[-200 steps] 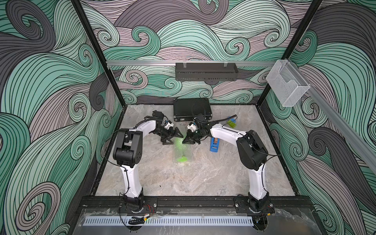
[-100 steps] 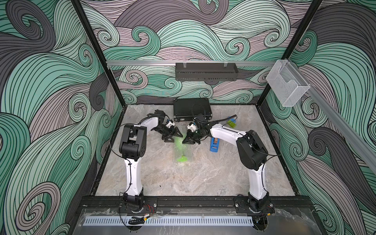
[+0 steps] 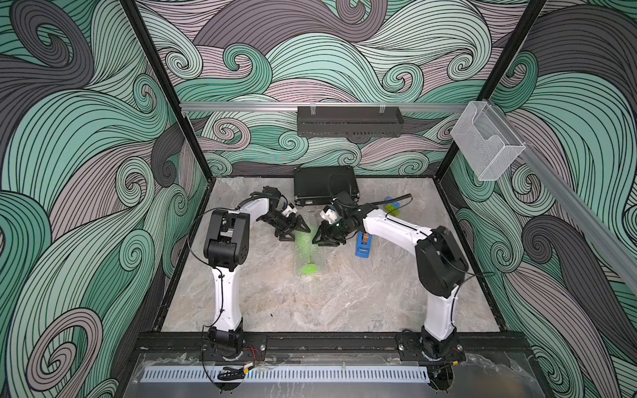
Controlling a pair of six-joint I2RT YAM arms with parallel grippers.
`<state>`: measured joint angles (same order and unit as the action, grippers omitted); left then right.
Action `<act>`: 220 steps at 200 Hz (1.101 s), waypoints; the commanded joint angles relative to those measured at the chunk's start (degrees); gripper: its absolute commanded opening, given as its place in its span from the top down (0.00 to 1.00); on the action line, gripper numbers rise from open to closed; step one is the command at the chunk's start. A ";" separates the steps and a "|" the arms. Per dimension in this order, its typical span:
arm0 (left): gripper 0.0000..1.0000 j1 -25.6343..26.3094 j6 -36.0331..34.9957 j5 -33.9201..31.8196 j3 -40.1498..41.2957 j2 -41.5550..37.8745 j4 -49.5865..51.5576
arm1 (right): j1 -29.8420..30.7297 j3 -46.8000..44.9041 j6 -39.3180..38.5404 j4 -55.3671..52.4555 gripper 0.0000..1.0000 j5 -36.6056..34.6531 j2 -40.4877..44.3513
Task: Wrap wine glasses in bubble wrap
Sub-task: Wrap the wine glass in bubble wrap.
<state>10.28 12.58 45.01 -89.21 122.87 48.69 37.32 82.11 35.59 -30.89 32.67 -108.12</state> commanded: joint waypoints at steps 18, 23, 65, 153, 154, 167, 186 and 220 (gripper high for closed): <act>0.25 -0.09 0.78 -7.53 0.79 3.37 2.59 | 3.62 -6.99 -11.61 -4.69 0.66 -9.61 9.20; 0.25 -0.11 0.71 -7.50 0.79 3.43 2.52 | 4.25 -7.17 -12.75 -4.85 0.66 -10.74 9.55; 0.26 -0.09 1.01 -7.30 1.18 3.27 2.26 | 7.15 -6.07 -13.87 -3.79 0.67 -13.78 7.26; 0.27 0.00 1.75 -7.13 1.55 3.78 1.77 | 10.16 1.41 -14.96 -7.99 0.64 -16.05 -0.39; 0.27 0.00 1.75 -7.18 1.56 3.87 1.81 | 10.15 1.44 -15.00 -8.01 0.64 -16.05 -0.41; 0.27 0.02 1.81 -7.16 1.58 3.95 1.83 | 10.22 1.68 -14.77 -8.29 0.64 -16.31 -0.95; 0.27 0.05 1.98 -6.96 1.58 4.00 1.68 | 10.22 1.85 -14.87 -8.54 0.64 -16.76 -1.68; 0.27 0.01 2.18 -6.61 1.58 4.02 1.59 | 10.32 2.49 -14.68 -9.35 0.63 -16.92 -3.19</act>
<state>10.28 13.72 46.19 -89.12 123.31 48.51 47.40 82.91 21.43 -38.04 16.88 -110.26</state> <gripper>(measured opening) 0.736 0.369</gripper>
